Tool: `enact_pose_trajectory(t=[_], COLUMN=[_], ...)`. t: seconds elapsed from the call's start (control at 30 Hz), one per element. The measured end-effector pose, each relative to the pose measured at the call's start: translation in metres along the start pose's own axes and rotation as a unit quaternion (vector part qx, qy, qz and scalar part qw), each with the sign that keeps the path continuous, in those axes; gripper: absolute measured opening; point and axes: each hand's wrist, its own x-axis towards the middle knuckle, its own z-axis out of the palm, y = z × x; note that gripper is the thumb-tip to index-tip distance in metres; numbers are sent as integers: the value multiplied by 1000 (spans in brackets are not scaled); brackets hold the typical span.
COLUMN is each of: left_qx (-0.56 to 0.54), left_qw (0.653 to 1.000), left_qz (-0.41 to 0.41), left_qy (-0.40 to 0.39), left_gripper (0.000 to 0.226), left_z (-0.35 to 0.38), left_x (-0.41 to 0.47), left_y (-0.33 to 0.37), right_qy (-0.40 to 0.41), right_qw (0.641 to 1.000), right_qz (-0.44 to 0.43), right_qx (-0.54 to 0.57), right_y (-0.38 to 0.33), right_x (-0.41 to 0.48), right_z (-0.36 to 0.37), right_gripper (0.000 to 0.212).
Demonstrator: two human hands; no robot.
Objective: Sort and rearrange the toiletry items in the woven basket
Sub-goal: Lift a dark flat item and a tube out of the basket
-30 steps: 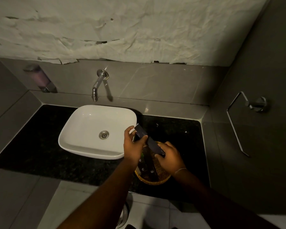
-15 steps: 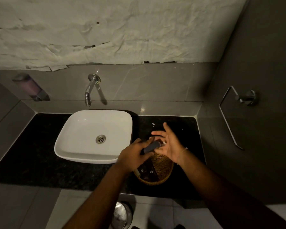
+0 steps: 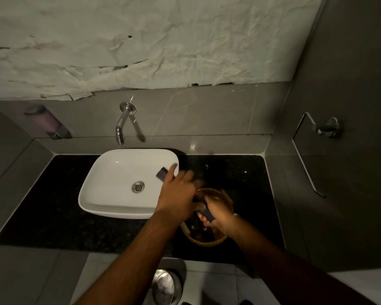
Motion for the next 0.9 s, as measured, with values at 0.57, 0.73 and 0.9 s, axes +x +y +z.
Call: enact_pose_trajectory(t=[0.57,0.73,0.9], left_qx=[-666,-731,-732], left_qw=[673,576,551], left_qz=[-302,-327,-350], left_qy=[112,166,197], left_gripper=[51,37,19], left_z=[7,1,5], left_x=[0,-1,-18], left_y=[15,6,-17], right_qy=[-70,22,-97], right_qw=[992,997,995], right_qz=[15,-46,-35], right_qx=[100,52,15], right_y=[16,33,34], right_x=[-8,-9,-7], right_z=[1,-13,-10], right_gripper=[60,28,55])
